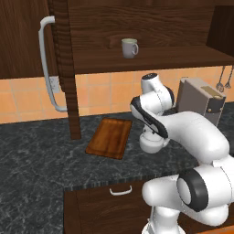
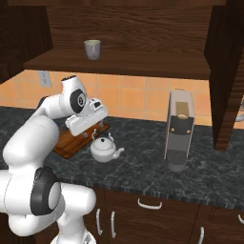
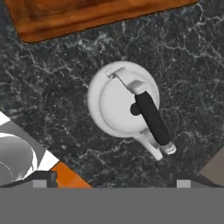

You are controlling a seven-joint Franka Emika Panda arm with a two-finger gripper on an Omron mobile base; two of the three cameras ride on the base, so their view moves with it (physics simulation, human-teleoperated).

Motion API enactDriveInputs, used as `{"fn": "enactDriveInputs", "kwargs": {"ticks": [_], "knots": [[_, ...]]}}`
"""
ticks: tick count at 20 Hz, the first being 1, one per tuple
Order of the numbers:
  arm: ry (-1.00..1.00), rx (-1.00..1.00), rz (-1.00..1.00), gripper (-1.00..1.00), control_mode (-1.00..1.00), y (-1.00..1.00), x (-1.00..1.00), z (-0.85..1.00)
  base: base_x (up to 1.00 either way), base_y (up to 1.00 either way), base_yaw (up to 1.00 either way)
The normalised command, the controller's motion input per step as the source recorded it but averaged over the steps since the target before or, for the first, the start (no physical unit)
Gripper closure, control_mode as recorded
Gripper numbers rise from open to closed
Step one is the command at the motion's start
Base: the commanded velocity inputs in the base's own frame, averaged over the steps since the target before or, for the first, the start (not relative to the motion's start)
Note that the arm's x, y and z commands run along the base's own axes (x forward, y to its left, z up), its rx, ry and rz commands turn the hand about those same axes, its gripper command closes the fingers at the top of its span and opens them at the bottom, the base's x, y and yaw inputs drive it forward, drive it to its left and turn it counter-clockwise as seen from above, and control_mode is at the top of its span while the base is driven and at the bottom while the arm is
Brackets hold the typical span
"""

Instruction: Pick the kettle from the counter and place it on the tray. Then pick the mug from the cabinet and place it on the tray. Then close the cabinet doors.

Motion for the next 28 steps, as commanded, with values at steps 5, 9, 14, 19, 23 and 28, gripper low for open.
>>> {"fn": "enactDriveInputs", "kwargs": {"ticks": [5, 9, 14, 19, 23, 28], "knots": [[0.01, -0.05, 0.1, -1.0, -1.0, 0.0, 0.47, -0.29, 0.0, 0.0, 0.0], [0.0, 0.0, 0.11, -1.0, -1.0, -0.02, 0.42, -0.32, 0.0, 0.0, 0.0], [0.0, 0.0, 0.1, -1.0, -1.0, -0.05, 0.38, -0.3, 0.0, 0.0, 0.0], [0.0, 0.0, 0.09, -1.0, -1.0, -0.09, 0.23, -0.29, 0.0, 0.0, 0.0], [0.0, 0.0, 0.05, 1.0, -1.0, -0.01, -0.04, -0.27, 0.0, 0.0, 0.0], [0.07, 0.0, 0.04, 1.0, -1.0, 0.0, -0.12, -0.33, 0.0, 0.0, 0.0]]}}
